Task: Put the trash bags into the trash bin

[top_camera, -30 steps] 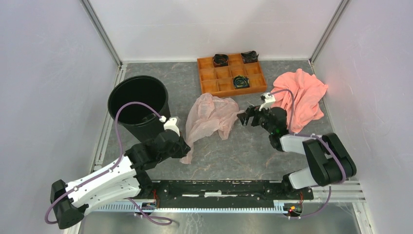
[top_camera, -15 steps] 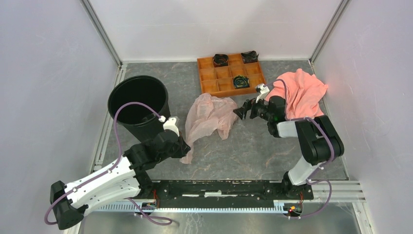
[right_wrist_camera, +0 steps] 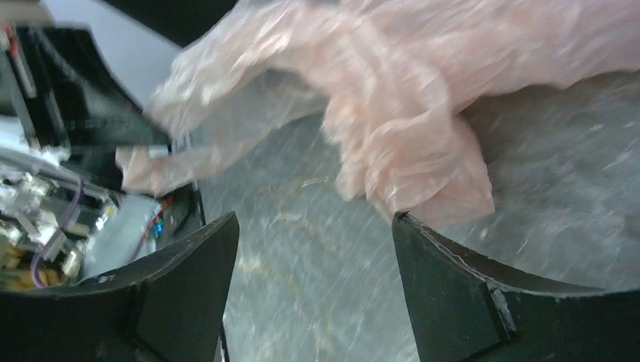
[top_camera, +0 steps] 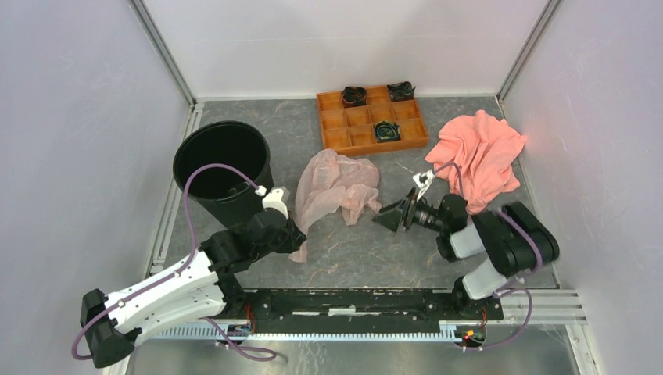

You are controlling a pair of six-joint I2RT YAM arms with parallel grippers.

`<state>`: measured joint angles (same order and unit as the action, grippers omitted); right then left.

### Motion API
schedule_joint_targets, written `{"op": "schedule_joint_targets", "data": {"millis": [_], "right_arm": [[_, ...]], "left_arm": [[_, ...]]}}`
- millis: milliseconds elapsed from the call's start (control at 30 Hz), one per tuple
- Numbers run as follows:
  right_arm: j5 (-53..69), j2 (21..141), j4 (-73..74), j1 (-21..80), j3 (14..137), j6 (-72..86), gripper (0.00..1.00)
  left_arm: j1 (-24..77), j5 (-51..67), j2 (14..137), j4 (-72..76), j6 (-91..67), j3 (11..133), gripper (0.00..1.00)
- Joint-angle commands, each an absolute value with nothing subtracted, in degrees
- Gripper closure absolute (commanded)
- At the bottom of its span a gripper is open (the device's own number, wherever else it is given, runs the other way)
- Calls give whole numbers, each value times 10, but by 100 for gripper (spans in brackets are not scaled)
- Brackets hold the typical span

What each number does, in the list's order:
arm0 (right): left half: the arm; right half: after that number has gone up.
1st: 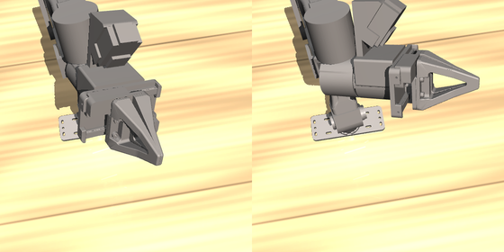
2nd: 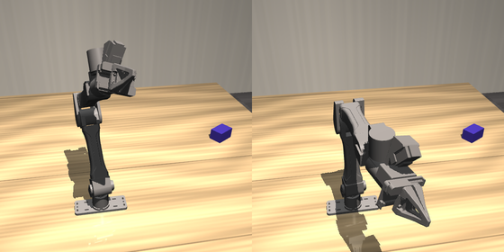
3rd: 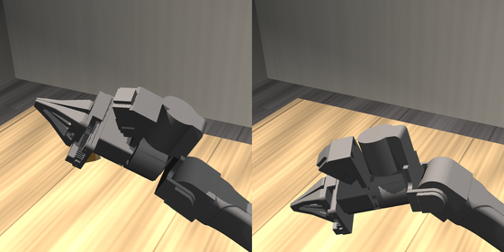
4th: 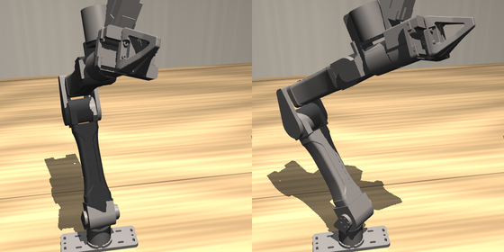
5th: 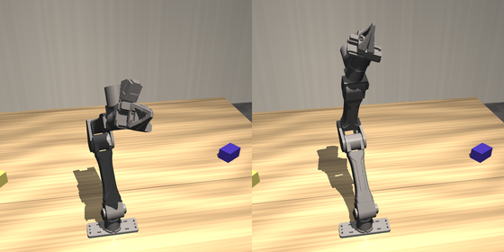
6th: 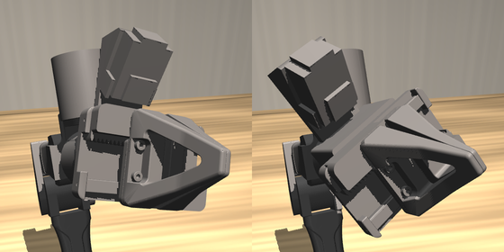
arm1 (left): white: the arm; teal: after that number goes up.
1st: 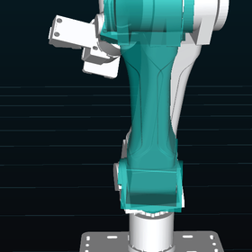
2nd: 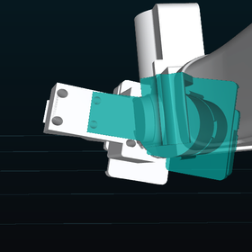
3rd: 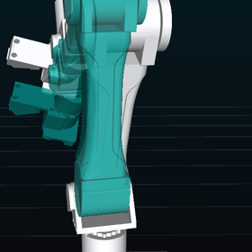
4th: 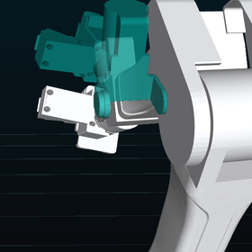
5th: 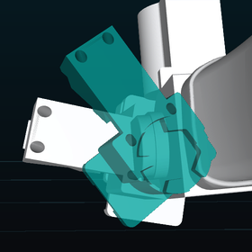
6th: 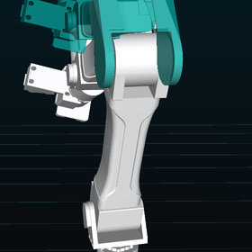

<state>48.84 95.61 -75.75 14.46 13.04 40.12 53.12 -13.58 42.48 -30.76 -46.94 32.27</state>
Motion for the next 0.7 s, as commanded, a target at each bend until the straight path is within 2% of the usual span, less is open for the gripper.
{"op": "schedule_joint_targets", "data": {"millis": [0, 67, 133, 233, 333, 400, 467, 567, 667], "right_arm": [[475, 796, -636, 174, 68, 320, 18], [409, 699, -424, 202, 82, 197, 17], [330, 618, -278, 217, 107, 126, 13], [204, 539, -183, 217, 129, 85, 2], [79, 529, -150, 216, 159, 76, 2], [51, 553, -166, 211, 181, 66, 2], [65, 584, -226, 191, 186, 66, 2], [220, 672, -355, 110, 197, 105, 4], [360, 744, -465, 101, 216, 83, 7]], "left_arm": [[532, -156, 426, -282, -448, 326, 92], [532, -156, 424, -281, -450, 323, 93], [531, -158, 421, -283, -451, 319, 93], [531, -163, 414, -286, -455, 317, 93], [531, -164, 409, -289, -457, 317, 93], [531, -163, 407, -290, -459, 315, 93], [530, -160, 407, -291, -462, 314, 93], [531, -155, 407, -292, -466, 313, 93], [531, -154, 403, -293, -469, 312, 93]]}}
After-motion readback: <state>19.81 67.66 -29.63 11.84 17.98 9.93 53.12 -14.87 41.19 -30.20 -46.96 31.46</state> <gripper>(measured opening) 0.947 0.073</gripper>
